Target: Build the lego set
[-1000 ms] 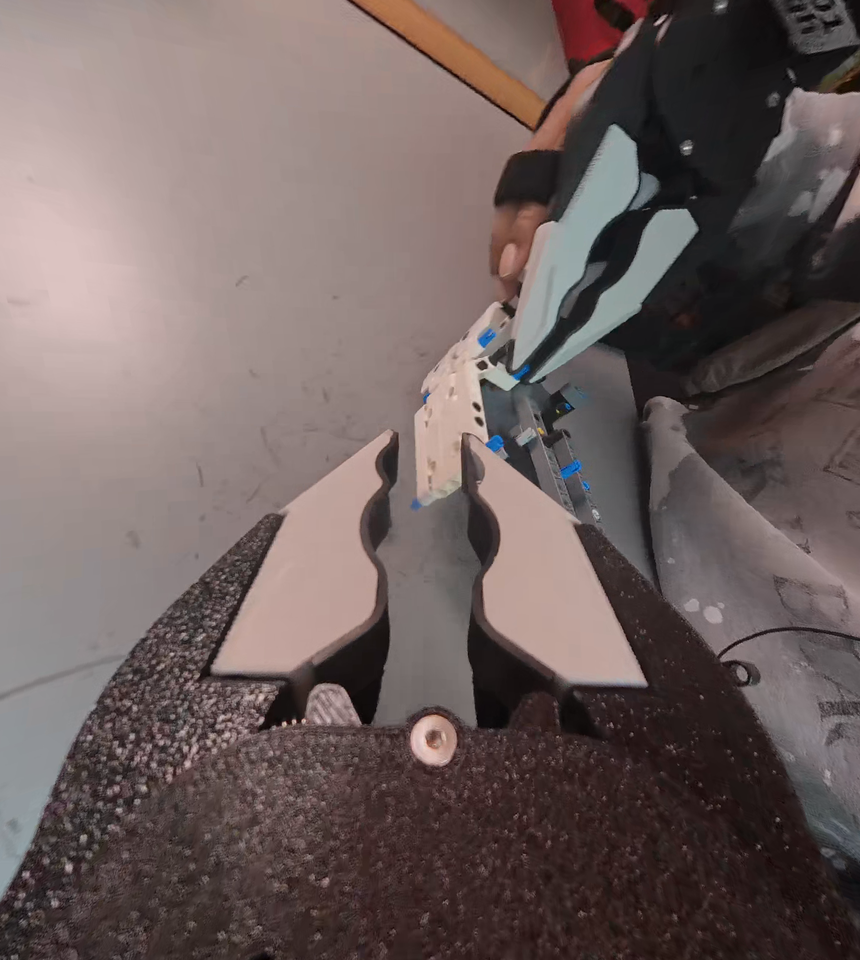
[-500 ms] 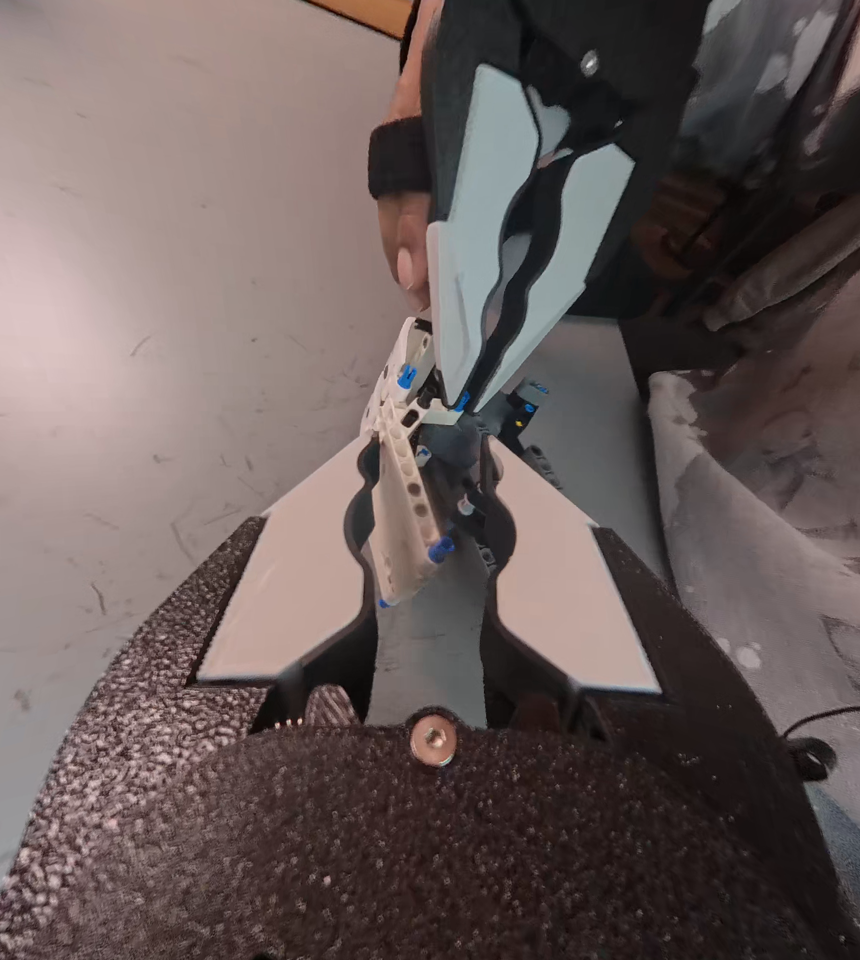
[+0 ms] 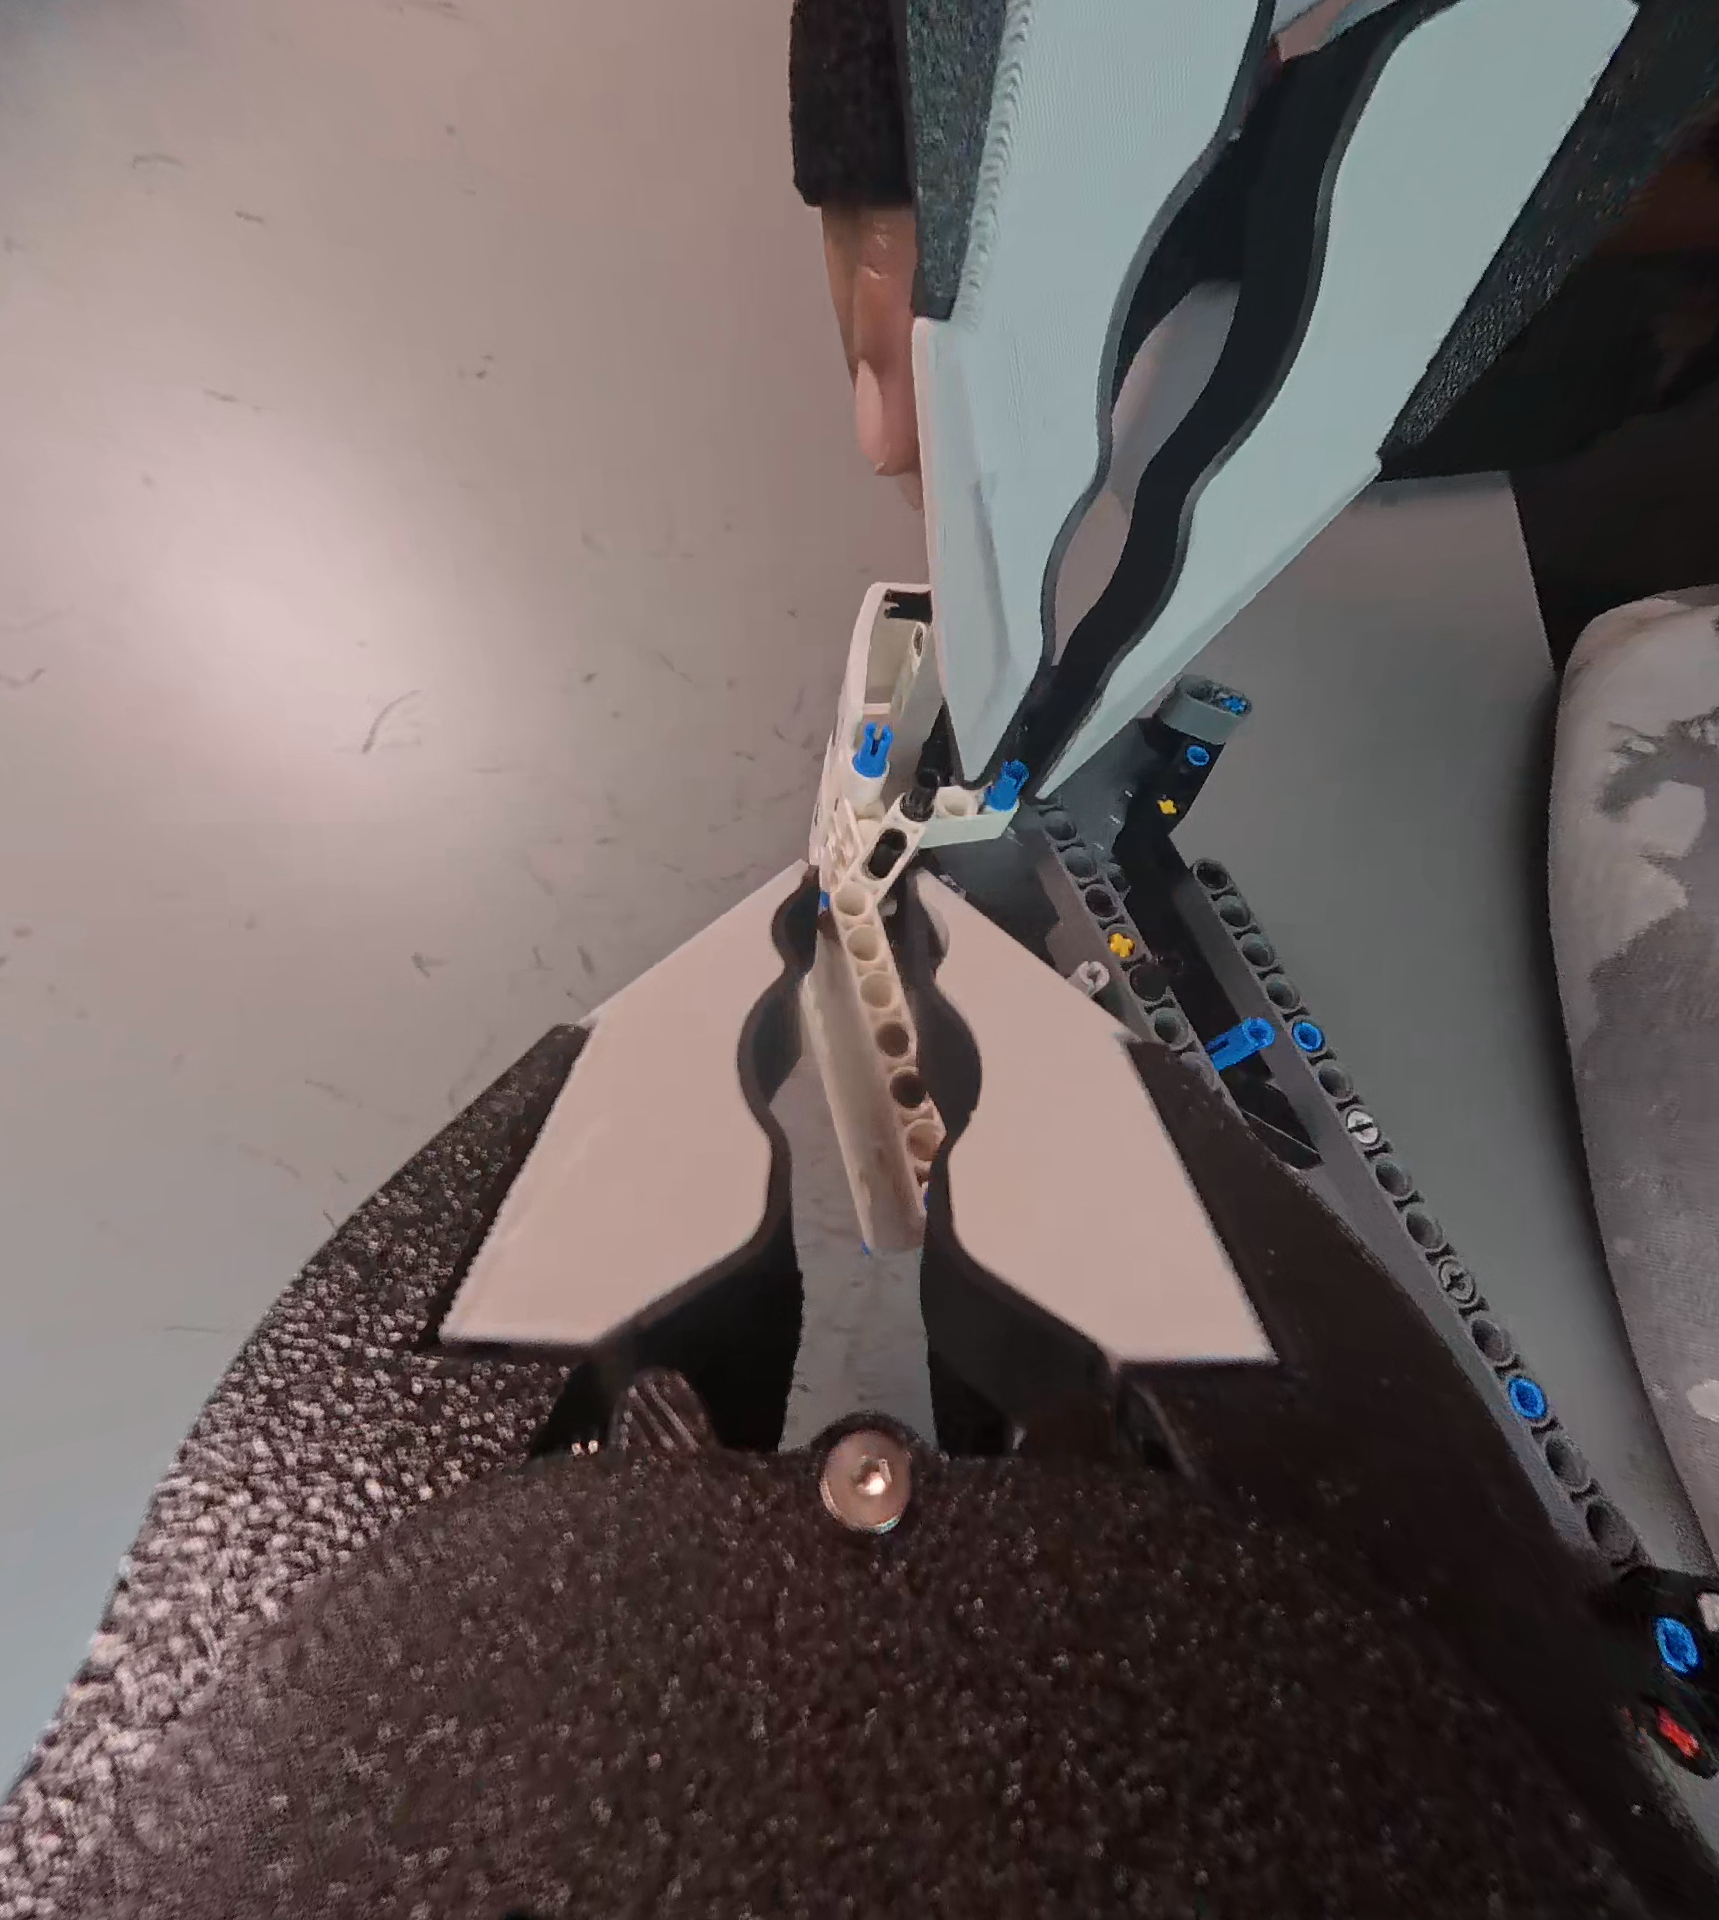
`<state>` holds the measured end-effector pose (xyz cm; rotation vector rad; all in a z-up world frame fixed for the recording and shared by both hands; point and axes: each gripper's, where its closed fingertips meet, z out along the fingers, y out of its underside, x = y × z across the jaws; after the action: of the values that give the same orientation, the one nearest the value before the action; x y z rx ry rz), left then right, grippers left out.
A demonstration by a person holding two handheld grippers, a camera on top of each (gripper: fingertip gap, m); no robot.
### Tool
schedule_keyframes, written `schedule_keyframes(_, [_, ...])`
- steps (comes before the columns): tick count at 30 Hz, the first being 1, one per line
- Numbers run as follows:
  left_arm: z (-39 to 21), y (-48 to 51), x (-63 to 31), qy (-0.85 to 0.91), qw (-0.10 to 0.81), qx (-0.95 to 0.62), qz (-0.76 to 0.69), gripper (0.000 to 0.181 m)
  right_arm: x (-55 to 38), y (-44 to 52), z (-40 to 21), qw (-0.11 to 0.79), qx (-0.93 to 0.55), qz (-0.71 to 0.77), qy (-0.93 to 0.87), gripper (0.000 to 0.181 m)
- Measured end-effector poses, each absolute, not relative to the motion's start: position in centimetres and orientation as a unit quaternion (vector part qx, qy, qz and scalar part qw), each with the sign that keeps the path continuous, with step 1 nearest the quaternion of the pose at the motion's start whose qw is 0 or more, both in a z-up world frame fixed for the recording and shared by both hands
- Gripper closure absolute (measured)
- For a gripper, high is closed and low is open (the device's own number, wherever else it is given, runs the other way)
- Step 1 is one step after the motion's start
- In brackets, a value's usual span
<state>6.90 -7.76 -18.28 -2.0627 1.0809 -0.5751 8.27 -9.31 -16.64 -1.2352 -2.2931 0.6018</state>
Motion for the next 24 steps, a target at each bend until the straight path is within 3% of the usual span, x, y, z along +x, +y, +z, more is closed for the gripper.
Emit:
schedule_keyframes(9, [-18.32,-7.86,6.96,0.425,0.374,-0.798,-0.208,0.168,8.35,-9.53,-16.65,0.245,-0.427,0.239,-0.837,0.178])
schedule_keyframes(20, [-18.41,-8.03,6.87,0.414,0.373,-0.796,-0.235,0.167,8.12,-9.66,-16.33,0.256,-0.496,0.402,-0.726,0.179])
schedule_keyframes(24, [-17.89,-8.43,7.41,0.417,0.369,-0.781,-0.282,0.160,8.29,-9.75,-16.37,0.265,-0.479,0.381,-0.745,0.179])
